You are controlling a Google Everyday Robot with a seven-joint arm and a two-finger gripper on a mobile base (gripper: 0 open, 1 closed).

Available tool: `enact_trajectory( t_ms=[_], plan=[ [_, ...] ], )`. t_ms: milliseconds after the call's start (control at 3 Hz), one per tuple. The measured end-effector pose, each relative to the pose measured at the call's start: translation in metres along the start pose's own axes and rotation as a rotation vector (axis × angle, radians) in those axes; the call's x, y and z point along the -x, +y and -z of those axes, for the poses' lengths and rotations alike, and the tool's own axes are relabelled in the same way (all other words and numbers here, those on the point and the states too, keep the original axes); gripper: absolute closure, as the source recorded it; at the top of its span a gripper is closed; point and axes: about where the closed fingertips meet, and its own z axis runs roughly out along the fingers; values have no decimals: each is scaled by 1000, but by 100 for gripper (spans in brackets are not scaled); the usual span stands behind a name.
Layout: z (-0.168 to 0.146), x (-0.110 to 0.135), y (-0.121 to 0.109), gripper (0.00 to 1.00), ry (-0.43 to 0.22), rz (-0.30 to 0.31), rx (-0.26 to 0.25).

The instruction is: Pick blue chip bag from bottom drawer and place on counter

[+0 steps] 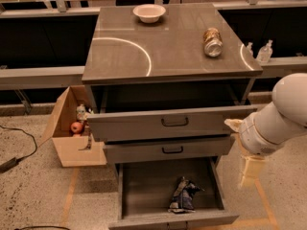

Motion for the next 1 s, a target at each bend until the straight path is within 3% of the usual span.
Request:
enact_trajectory(
  t_ms=[333, 667, 1000],
  plan=[
    [-25, -7, 0, 0, 0, 11, 13],
    [-67, -20, 1, 0, -4, 59, 32],
    [-120, -30, 5, 0, -29, 170, 61]
  ],
)
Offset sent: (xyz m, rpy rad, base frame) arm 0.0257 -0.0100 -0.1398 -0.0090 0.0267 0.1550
